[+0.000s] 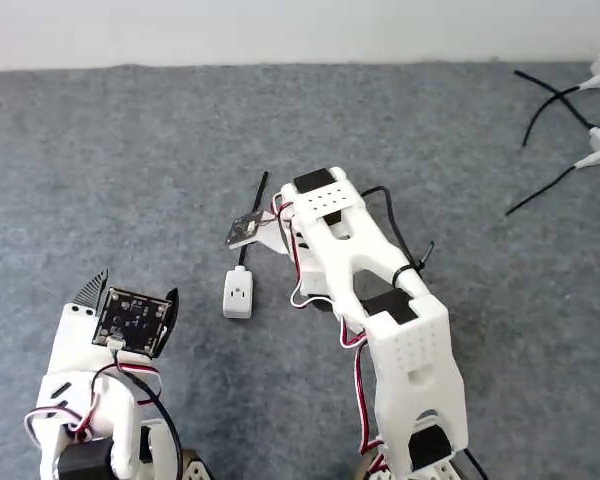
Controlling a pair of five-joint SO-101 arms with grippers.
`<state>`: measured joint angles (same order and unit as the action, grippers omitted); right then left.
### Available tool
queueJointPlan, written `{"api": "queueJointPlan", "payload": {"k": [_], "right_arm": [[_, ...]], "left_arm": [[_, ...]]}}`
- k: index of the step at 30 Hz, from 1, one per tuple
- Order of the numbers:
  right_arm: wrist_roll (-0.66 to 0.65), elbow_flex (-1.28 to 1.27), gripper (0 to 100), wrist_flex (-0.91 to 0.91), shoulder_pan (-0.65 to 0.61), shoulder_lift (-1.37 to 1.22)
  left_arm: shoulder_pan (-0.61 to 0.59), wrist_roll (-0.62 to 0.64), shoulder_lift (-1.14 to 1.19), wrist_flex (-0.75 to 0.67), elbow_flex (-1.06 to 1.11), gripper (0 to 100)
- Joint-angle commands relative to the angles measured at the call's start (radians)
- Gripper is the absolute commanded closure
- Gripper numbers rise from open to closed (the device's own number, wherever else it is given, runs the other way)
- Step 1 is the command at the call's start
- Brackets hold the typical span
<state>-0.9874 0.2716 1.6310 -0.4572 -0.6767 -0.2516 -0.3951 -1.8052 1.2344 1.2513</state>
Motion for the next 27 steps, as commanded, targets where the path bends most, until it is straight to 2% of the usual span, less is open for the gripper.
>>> {"api": "queueJointPlan", "payload": {"k": [1,11,18,24,27], "right_arm": [[-0.006,0.009,93.2,-0.008,-0.001,-0.045],[0.017,0.003,99.1,-0.058,-0.001,-0.051],[0.017,0.021,99.0,-0.027,-0.001,-0.027],[0.023,0.068,99.0,0.068,-0.002,0.124],[0.025,0.068,99.0,0.104,-0.007,0.246]], "left_arm": [[0.005,-0.009,-0.015,-0.011,-0.039,68],[0.005,-0.009,-0.015,0.002,-0.038,68],[0.005,-0.009,-0.015,-0.003,-0.016,68],[0.012,-0.005,-0.015,-0.029,-0.018,68],[0.012,0.038,-0.015,-0.074,-0.018,68]]}}
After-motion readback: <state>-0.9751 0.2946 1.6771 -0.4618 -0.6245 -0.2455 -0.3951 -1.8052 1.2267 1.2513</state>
